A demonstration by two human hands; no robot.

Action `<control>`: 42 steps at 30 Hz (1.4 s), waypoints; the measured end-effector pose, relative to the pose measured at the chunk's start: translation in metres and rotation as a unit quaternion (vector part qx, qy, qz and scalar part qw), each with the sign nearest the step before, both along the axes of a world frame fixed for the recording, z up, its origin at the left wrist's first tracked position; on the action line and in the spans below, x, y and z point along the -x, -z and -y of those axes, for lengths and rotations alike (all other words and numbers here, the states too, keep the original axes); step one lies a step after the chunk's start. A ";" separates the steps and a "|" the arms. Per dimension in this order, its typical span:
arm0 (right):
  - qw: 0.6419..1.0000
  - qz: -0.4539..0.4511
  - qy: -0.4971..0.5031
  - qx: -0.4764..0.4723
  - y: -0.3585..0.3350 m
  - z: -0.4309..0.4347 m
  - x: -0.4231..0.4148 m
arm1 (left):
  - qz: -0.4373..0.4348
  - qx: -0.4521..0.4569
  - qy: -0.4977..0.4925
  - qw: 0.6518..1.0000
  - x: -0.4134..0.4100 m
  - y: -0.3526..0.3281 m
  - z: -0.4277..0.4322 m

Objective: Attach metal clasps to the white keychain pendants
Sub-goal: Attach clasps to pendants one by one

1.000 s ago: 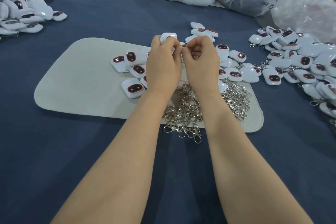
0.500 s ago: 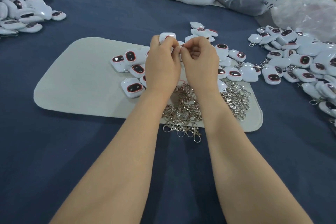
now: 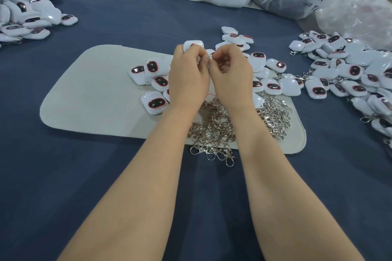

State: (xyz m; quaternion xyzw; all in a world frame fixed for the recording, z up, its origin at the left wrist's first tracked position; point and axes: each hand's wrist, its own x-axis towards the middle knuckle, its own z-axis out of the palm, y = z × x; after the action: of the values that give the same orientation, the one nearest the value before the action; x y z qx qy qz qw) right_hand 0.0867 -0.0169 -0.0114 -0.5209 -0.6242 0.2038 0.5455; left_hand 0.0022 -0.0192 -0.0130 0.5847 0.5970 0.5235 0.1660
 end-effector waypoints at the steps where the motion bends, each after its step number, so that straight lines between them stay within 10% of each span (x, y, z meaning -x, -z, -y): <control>1: 1.000 -0.006 0.007 0.002 0.000 0.000 0.000 | 0.003 0.001 0.002 1.000 0.000 0.000 0.000; 18: 0.994 -0.016 0.105 -0.010 0.003 -0.005 -0.010 | 0.194 0.073 0.119 0.971 -0.003 -0.007 0.001; 39: 0.991 0.118 0.067 0.013 0.005 -0.006 -0.008 | 0.050 0.012 0.093 0.994 0.002 -0.005 0.005; 42: 0.996 0.059 0.069 -0.013 0.002 -0.003 -0.006 | 0.145 0.031 0.091 0.985 0.000 -0.008 0.002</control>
State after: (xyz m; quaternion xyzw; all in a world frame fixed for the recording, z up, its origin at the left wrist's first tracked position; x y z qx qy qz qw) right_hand 0.0927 -0.0142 -0.0135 -0.5664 -0.6206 0.1268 0.5273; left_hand 0.0018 -0.0210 -0.0053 0.5489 0.5271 0.5669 0.3155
